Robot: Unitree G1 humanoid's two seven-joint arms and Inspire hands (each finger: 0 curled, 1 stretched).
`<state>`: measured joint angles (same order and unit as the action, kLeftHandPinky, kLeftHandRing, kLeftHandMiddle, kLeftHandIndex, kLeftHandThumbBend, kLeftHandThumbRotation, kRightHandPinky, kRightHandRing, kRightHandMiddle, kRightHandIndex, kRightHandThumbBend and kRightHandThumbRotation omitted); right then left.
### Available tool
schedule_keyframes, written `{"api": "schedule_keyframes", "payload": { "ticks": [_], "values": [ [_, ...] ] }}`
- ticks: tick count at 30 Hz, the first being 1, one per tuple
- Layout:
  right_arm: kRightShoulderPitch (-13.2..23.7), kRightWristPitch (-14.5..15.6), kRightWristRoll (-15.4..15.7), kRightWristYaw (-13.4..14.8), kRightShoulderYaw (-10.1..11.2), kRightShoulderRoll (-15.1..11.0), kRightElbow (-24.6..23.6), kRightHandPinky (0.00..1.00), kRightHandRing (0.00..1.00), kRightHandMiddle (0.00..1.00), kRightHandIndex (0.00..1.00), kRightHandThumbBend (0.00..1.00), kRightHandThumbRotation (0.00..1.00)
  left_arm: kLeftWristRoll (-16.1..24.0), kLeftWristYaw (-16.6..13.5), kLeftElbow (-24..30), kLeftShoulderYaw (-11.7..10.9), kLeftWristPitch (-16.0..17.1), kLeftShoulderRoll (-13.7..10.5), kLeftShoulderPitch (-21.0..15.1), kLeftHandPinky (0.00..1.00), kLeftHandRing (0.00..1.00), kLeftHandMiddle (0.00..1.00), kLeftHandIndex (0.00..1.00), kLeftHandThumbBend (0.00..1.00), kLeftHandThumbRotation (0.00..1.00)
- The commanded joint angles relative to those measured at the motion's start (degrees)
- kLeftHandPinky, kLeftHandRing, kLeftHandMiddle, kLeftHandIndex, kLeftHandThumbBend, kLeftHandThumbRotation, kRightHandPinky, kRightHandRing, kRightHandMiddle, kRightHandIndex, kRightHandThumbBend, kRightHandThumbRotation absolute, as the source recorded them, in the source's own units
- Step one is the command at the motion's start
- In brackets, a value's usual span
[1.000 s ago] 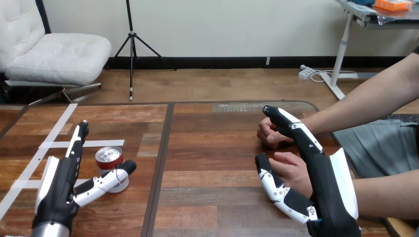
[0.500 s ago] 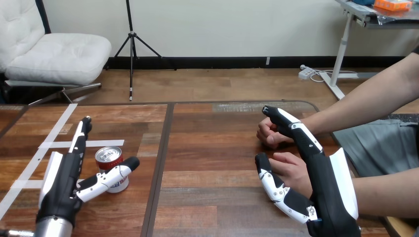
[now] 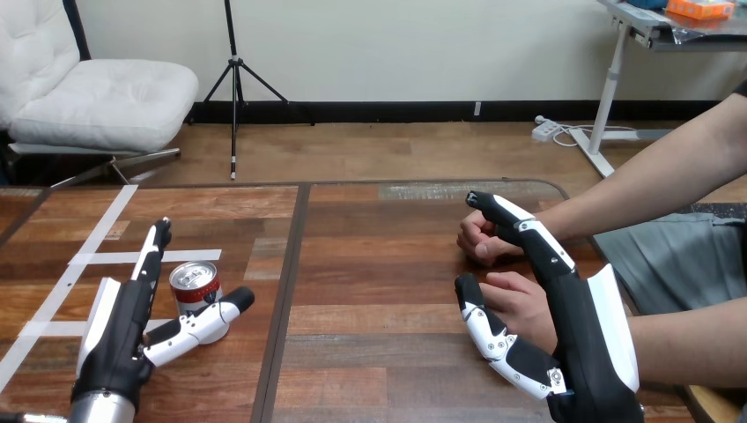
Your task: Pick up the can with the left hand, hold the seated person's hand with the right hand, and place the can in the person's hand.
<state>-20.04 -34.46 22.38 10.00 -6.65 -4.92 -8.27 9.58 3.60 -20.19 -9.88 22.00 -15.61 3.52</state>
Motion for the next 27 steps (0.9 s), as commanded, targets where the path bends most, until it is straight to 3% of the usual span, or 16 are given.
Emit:
{"api": "schedule_keyframes", "payload": {
  "ticks": [1,27],
  "values": [
    [3.44,-1.26,-0.84,0.04,0.21,-0.14,-0.04,0.85,0.86,0.85,0.81,0.25,0.0,0.78,-1.07,-0.15,0.47,-0.13,-2.18,-4.17,1.0,1.0,1.0,1.0,1.0,0.52],
    [3.39,-2.12,-1.29,-0.22,-0.11,-0.25,0.39,0.81,0.85,0.86,0.83,0.25,0.0,2.88,-3.58,-4.59,1.25,-0.91,-3.56,-7.09,1.0,1.0,1.0,1.0,1.0,0.52]
  ]
}}
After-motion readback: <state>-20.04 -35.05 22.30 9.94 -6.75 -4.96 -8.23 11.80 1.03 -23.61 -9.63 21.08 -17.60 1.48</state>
